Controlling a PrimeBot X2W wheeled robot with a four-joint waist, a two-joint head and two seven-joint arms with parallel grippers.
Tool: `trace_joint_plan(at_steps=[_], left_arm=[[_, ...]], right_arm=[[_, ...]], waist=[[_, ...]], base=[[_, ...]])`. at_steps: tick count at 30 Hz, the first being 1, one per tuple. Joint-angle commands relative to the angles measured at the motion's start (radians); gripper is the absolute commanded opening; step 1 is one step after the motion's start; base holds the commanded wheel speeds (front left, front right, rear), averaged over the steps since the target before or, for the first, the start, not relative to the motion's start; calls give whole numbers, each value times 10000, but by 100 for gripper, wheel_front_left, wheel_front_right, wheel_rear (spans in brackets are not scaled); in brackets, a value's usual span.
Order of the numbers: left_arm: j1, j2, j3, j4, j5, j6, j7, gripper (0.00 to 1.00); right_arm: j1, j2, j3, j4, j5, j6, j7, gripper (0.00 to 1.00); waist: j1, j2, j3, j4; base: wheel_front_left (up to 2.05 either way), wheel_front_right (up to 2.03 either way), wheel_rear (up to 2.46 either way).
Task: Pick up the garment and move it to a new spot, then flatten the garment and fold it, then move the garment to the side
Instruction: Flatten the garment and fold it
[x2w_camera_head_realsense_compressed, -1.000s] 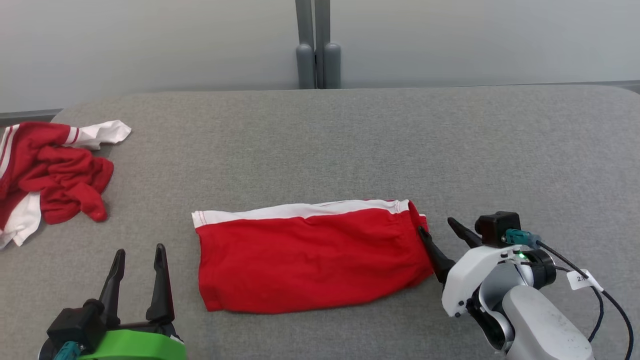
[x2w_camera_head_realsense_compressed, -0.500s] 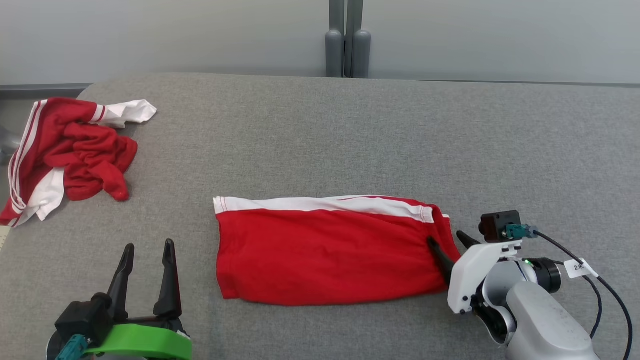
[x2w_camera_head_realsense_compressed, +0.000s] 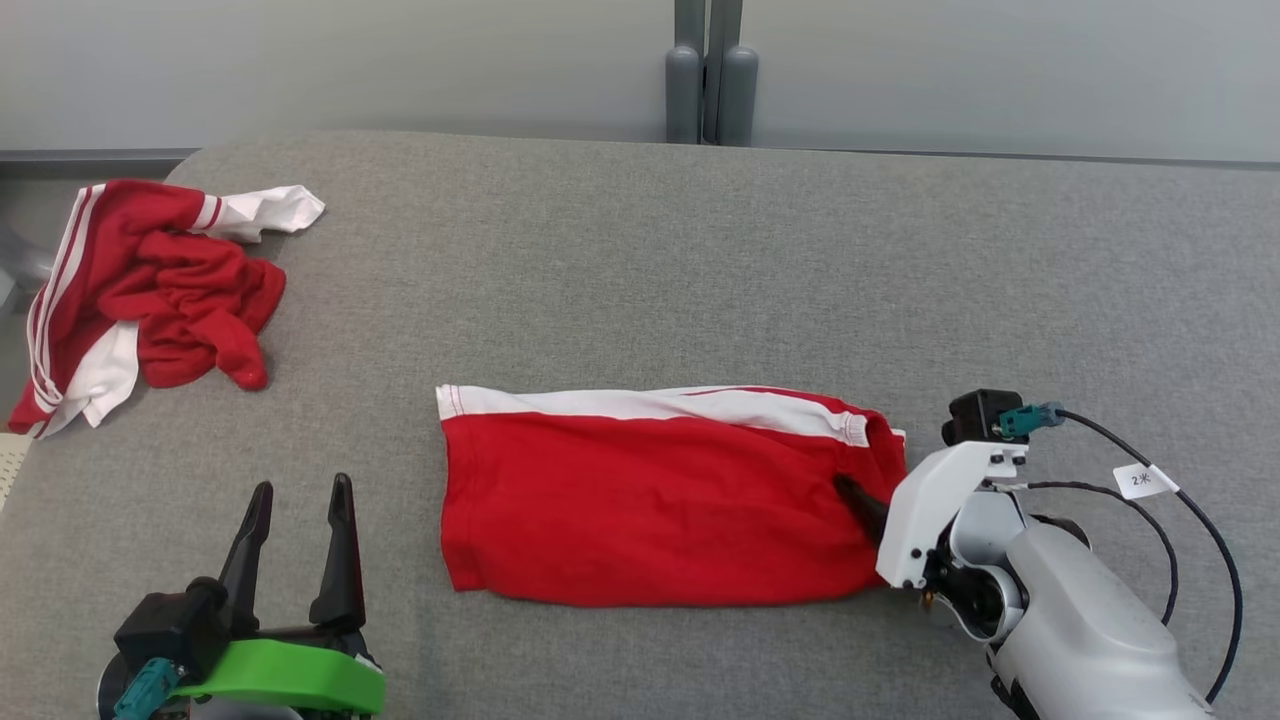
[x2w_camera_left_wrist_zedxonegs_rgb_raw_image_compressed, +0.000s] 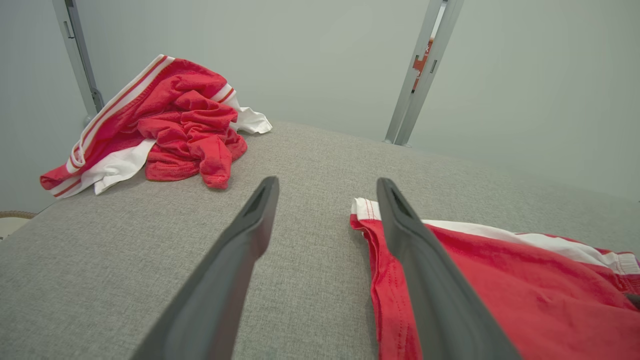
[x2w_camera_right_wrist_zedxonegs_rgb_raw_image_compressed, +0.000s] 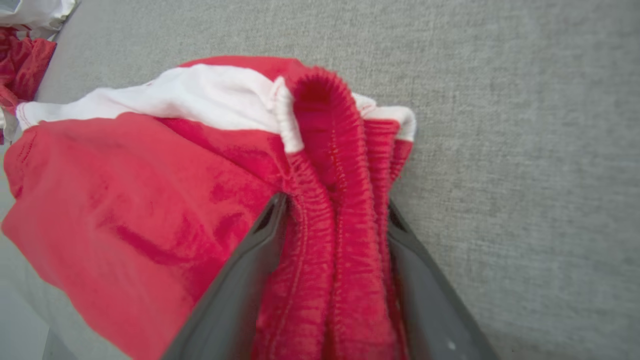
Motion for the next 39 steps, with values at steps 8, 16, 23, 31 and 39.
trace_joint_plan(at_steps=[8,16,23,31,39], left_arm=[[-101,121,98,157,-53,-29,-27,100],[31,158,-30,184,-42,-30,-27,100],[86,214,-155,227,-3,-30,-25,100],[-181,207,-315,395,-77,-30,-25,100],[-354,54,-475,629,-147,-30,-25,100]], right_arm=[[-119,-491,429,-432,983,1,-207,0],[219,-2595,562,-1641,1016,0,159,0],[861,-3063,-760,-3625,1702,1,1009,0],[1209,-1157,-1622,-4708,3353,3,1717,0],[660,323,-2084,-3423,4088,3,1976,0]], waist=[[1,0,-65,-134],[1,0,-172,-744],[1,0,-286,-1069],[1,0,-217,-593],[1,0,-71,203]], base=[[0,0,0],[0,0,0],[0,0,0],[0,0,0],[0,0,0]])
